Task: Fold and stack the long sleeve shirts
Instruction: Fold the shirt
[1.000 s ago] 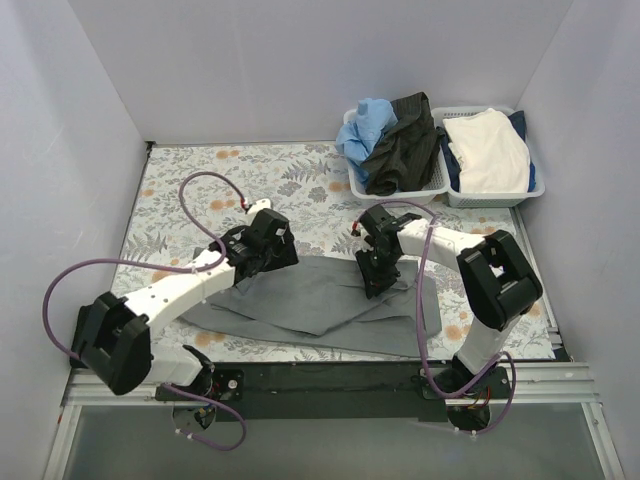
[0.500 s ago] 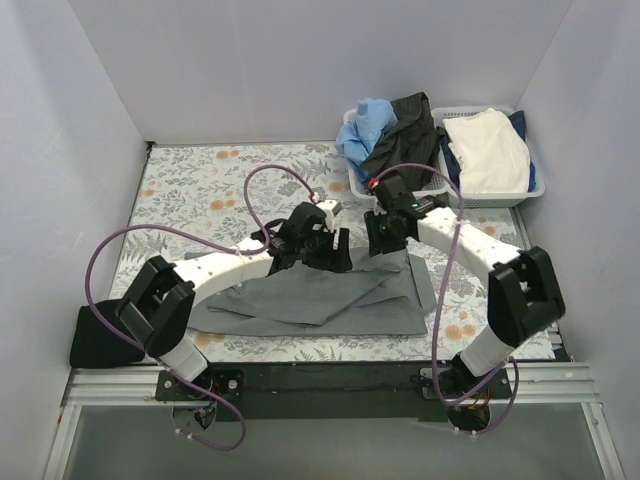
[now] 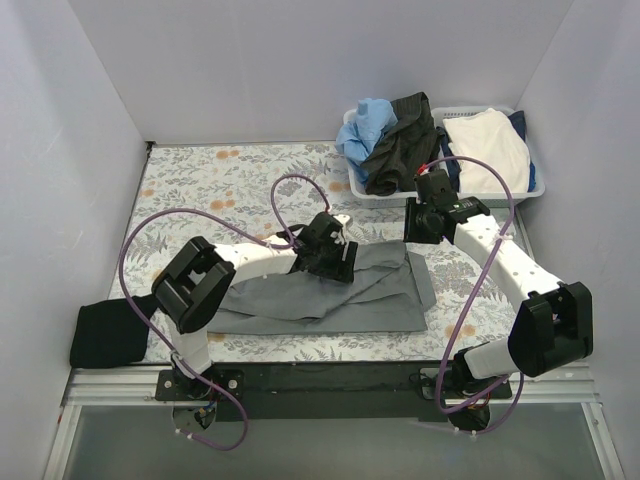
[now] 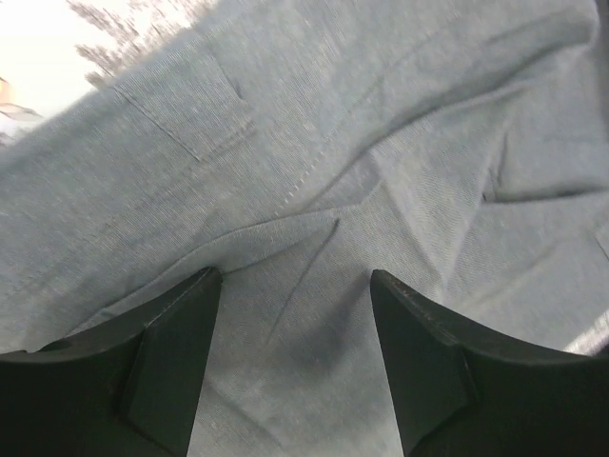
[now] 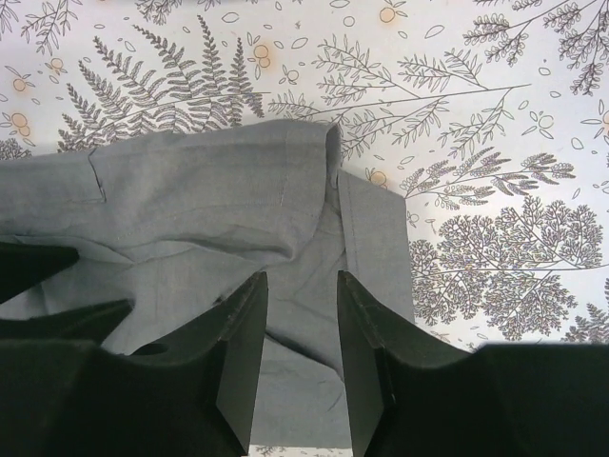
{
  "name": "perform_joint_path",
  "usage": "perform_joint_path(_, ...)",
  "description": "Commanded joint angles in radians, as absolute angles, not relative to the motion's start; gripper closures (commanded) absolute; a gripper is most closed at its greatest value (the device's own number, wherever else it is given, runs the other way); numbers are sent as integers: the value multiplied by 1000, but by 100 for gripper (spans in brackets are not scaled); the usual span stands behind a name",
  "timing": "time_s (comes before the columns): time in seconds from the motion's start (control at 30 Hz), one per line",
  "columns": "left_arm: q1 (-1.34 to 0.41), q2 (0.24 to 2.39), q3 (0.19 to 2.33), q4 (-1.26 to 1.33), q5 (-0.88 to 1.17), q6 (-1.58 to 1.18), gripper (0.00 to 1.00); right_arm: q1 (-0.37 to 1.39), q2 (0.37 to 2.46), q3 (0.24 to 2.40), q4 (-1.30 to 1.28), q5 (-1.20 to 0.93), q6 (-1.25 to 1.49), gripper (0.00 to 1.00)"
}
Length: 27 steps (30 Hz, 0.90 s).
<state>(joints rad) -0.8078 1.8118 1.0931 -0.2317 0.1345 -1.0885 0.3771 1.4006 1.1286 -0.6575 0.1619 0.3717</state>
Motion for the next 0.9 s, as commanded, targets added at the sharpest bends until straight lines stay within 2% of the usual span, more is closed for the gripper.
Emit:
perform_joint_path(0.0,-785,1903,1144,-356,-127,-1118,35,374,1388,1117,-666,153,397,57)
perform_joint_path(0.4,-430,1928,1184,-532,-429,-1229,34,374,1422,1147,-667,112,382,58)
perform_joint_path(0.47,-378,1942,1206,-545,-428,-1244,33,374,1431,1154,-664,89,379,58)
perform_joint_path(0.57,-334,2012,1302,-561,-416,-1275,31,374,1439,1157,-637,49,368,59)
perform_joint_path(0.7,-324,2179,1541,-558,-347,-1301,31,399,1460,1178,-615,25,339,59)
perform_joint_path(0.87,-324,2371,1917,-511,-109,-1272,31,475,1525,1227,-603,17,311,59)
